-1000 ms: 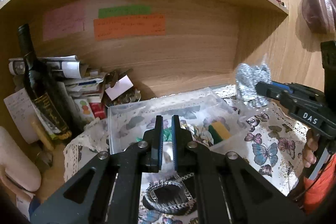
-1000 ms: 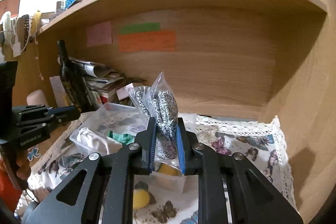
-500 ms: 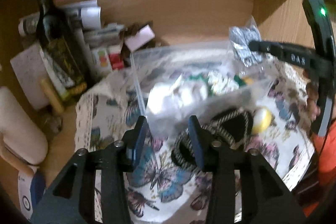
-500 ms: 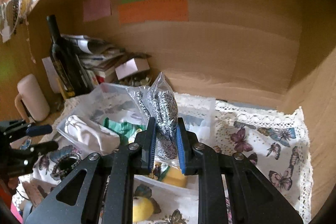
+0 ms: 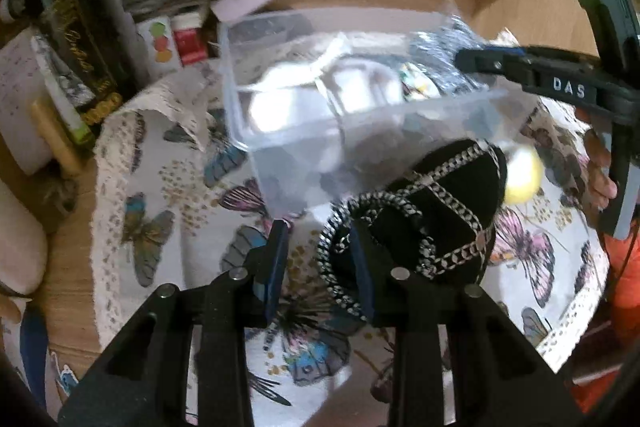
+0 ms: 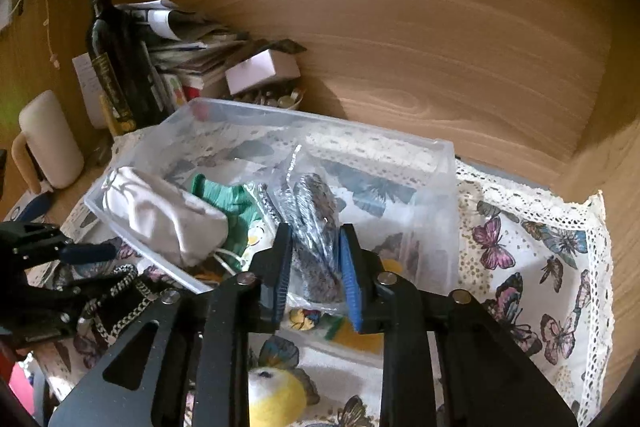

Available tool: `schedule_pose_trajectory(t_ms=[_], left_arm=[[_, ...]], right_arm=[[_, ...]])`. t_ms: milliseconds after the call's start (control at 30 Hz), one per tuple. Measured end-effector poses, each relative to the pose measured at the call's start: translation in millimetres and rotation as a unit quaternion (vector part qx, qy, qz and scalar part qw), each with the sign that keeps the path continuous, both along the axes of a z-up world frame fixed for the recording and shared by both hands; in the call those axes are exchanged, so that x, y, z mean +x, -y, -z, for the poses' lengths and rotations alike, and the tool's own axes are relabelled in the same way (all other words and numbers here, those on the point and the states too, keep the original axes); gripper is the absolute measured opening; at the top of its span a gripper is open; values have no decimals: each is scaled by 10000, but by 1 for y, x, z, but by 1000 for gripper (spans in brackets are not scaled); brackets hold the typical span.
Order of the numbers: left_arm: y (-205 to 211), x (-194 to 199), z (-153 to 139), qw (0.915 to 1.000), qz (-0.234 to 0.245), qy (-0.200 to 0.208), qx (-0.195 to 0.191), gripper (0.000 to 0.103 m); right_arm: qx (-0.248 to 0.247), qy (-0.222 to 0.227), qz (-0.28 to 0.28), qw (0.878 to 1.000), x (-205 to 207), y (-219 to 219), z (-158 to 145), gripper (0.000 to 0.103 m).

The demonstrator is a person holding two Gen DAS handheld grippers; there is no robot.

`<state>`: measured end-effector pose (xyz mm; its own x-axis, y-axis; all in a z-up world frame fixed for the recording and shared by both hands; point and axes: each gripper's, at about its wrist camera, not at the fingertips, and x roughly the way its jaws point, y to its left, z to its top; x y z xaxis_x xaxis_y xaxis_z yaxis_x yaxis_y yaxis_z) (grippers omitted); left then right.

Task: Organize soft objects

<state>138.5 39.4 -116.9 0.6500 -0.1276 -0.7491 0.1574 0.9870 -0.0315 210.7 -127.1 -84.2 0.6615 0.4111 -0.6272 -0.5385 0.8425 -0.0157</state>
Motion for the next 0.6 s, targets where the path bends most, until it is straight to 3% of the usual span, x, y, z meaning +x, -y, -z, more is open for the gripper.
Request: schedule_pose_trajectory(t_ms=[100,167,267,367,400,600], left_arm=[[3,-1,4,9999,98,-103,17,31],[4,-4,5,9999,100,-63,30,16],[8,-8,3,9999,154,-45,-46,6],[18,-19,-4,9997,128,135,150,6],[21,-22,-8,9996,100,194,164,5],[27,-44,-51,9972,41,753,12,5]], right_arm=[[11,94,10,10000,-6,3,-2,33],[0,204,39,9998,-13,6,-5,33],[38,318,34,9995,-23,12,-10,36],[135,548,61,9984,-37,21,-18,64],[175,648,66,9977,-43,23,-20,68],[309,896,27,9955,-68,36,-31,68]])
